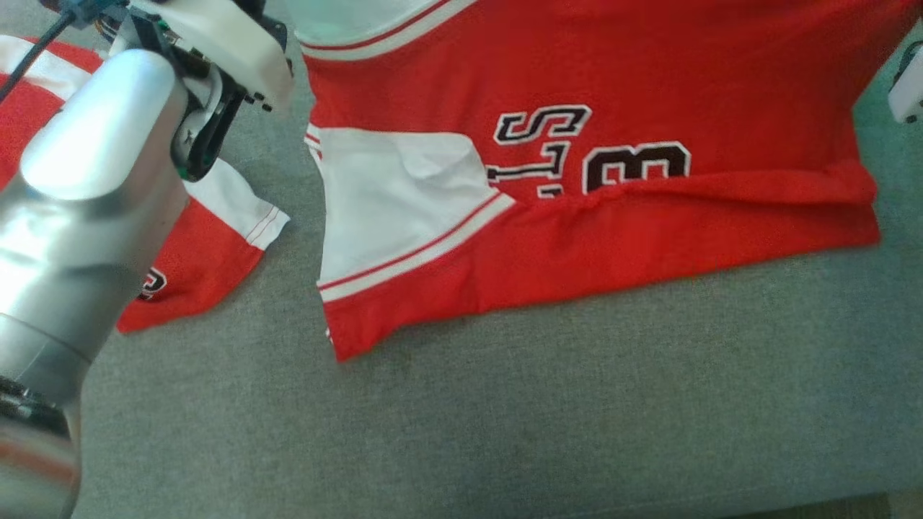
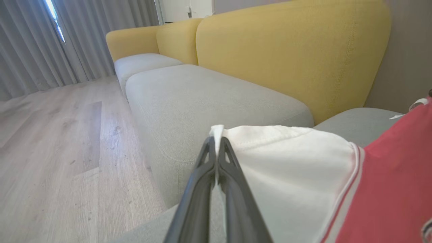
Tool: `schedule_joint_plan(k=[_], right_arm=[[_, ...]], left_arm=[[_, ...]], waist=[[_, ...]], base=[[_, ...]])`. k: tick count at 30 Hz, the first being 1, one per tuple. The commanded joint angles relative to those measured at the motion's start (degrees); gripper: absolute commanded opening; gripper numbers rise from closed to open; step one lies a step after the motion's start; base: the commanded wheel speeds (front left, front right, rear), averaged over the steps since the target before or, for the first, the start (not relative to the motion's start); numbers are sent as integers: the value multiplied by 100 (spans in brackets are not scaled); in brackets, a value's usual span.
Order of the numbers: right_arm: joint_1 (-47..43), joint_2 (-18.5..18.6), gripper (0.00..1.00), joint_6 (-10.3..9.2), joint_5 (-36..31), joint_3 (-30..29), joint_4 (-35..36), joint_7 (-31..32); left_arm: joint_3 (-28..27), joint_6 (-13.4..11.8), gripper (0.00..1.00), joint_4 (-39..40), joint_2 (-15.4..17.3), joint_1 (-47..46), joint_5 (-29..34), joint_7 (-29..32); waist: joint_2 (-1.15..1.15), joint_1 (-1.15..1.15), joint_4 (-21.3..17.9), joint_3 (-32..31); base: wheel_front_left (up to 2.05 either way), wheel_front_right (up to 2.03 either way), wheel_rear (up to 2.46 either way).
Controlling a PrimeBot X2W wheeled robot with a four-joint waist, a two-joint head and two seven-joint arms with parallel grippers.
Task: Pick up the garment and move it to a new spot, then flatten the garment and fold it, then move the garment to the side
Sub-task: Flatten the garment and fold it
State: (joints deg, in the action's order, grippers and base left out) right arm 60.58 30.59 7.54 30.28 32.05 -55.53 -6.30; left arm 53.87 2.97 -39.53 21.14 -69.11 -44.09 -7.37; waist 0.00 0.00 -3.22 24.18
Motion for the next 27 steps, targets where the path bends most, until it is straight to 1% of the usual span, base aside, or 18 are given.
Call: schedule_joint_plan(k=[1, 5, 8, 13, 14, 16, 18, 23, 24, 27], right_arm=[[14, 60, 0, -5, 98, 1, 134, -98], [-257, 121, 0, -5, 360, 107, 214, -80], [-507, 206, 0, -5, 586, 210, 310, -36], [-993, 398, 0, -5, 1058, 415, 593, 203], [-1200, 508, 0, -5, 1253, 520, 737, 370], [-1398, 633, 0, -5, 1435, 615, 863, 573], [-1565, 768, 0, -5, 1566, 724, 981, 787], [-1912, 1052, 0, -5, 1877, 985, 1292, 1245], [-1912, 1052, 0, -5, 1877, 985, 1292, 1245], [-2078, 1210, 0, -5, 2020, 1164, 1496, 1536]], left_arm=[[-212, 7, 0, -6, 162, -299, 44, -100], [-99, 155, 0, -117, 141, -155, 4, -104], [55, 272, 0, -9, 256, 48, -3, -61], [230, 380, 0, 514, 561, 596, -324, 313], [315, 400, 0, 850, 724, 868, -515, 584], [442, 412, 0, 1243, 919, 1158, -673, 883], [536, 394, 0, 1654, 1138, 1445, -803, 1136], [764, 158, 0, 2634, 1652, 2045, -984, 1660], [764, 158, 0, 2634, 1652, 2045, -984, 1660], [951, 41, 0, 3096, 1965, 2241, -921, 1976]], waist=[[0, 0, 13, -51], [0, 0, 55, -217], [0, 0, 81, -403], [0, 0, 147, -754], [0, 0, 173, -884], [0, 0, 190, -1007], [0, 0, 185, -1101], [0, 0, 195, -1236], [0, 0, 195, -1236], [0, 0, 189, -1297]], base=[[0, 0, 0], [0, 0, 0], [0, 0, 0], [0, 0, 0], [0, 0, 0], [0, 0, 0], [0, 0, 0], [0, 0, 0], [0, 0, 0], [0, 0, 0]])
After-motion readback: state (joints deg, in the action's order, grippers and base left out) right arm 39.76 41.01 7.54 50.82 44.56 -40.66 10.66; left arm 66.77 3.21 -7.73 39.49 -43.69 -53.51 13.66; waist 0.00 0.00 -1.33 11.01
